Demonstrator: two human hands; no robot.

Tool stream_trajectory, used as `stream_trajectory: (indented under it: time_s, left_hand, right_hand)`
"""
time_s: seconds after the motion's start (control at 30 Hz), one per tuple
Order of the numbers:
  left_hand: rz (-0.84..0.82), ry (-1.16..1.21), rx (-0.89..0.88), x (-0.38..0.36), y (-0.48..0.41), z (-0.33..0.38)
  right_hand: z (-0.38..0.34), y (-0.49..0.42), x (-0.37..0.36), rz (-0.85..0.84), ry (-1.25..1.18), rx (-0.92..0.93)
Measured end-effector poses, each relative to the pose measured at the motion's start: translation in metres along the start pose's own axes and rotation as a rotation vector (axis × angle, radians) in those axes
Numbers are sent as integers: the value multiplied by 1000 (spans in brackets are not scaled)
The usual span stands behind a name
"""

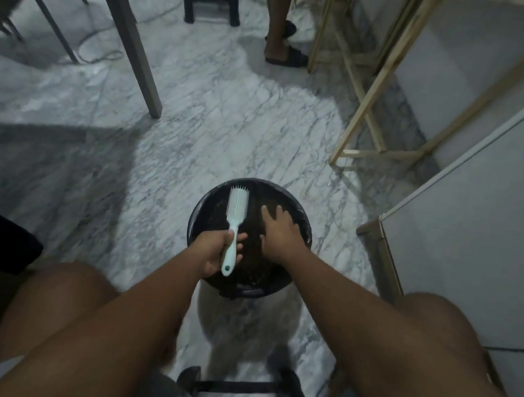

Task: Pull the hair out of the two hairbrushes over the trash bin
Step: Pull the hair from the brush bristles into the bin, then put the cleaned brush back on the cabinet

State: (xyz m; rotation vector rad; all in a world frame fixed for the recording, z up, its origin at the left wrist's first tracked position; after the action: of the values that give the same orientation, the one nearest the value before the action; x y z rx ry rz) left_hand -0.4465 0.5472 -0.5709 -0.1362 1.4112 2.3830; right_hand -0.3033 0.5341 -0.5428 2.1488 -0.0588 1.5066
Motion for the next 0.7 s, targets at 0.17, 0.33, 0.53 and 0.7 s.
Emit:
stream_trajectory:
  time_s: [0.17,0.33,0.53,0.7]
  left_hand:
    - [84,49,61,5,-16,-15]
    - [98,-36,121,7,-37,-26]
    - [142,-62,134,-6,-25,-5]
    - [119,-126,104,-54,35,43]
  right_hand:
    - [14,-8,-19,-12,35,-38]
    - [25,-25,-37,-65,21,-66]
    - [29,-22,-2,-92,26,-87]
    - [31,13,86,-20,1,-110]
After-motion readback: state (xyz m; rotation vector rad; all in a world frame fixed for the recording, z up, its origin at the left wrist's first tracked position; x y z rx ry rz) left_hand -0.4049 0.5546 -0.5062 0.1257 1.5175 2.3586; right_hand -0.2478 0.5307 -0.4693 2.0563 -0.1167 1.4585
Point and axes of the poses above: each hand's wrist, its own y-axis away from the middle knuckle, its own x-axis out of the back of the hand, z = x × y, the point moved 10 cm from there along -y, towards the middle knuckle, and after that the axes turned 3 degrees about z, right-handed, at the moved point
